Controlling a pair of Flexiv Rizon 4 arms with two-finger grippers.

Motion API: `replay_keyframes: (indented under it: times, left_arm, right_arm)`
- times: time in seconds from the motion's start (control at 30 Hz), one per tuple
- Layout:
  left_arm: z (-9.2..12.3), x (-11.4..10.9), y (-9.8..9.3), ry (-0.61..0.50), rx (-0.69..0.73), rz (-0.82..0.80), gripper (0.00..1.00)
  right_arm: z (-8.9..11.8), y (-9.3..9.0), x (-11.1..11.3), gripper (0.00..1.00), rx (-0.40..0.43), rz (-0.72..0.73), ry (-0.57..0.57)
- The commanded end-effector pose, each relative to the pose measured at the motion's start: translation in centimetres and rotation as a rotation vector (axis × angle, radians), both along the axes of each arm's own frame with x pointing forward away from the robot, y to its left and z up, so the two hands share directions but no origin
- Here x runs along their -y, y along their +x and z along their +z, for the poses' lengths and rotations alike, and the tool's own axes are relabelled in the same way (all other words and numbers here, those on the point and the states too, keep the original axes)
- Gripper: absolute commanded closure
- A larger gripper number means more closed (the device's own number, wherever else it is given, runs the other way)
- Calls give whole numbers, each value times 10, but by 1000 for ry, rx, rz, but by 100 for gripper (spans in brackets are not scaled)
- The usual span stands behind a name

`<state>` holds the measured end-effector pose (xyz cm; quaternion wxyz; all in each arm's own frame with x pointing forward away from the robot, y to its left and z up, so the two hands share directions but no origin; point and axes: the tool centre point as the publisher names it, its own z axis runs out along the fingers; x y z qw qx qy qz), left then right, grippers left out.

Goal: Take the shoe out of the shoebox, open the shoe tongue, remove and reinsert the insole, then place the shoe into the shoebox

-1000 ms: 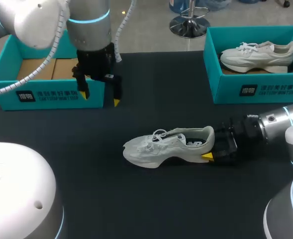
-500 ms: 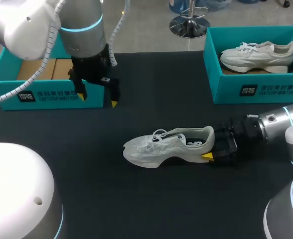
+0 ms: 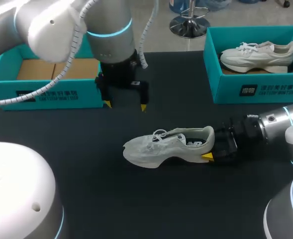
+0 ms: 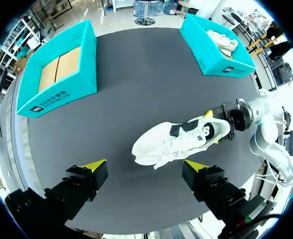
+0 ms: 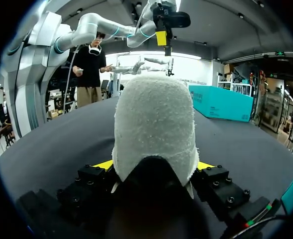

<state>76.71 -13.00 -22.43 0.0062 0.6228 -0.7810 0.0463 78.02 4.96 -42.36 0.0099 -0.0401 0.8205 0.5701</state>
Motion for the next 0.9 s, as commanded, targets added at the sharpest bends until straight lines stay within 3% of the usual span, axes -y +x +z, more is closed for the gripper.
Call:
replay_keyframes:
  times: [0.03,0.2,0.47,0.9]
  left_arm:
    - [-16,65,-2,85,-30,-4,0]
    - [-38,90,-11,157,-49,2,0]
    - [-58,100,-25,242,-41,49,0]
    - [-91,107,-8,288,-29,167,0]
  right_arm:
    - [-2,-2,-1,100,0,-1,-4]
    - [-2,-2,-1,100,0,-1,-4]
    - [-2,-2,-1,100,0,-1,-4]
    - [-2,-2,-1,100,0,-1,-4]
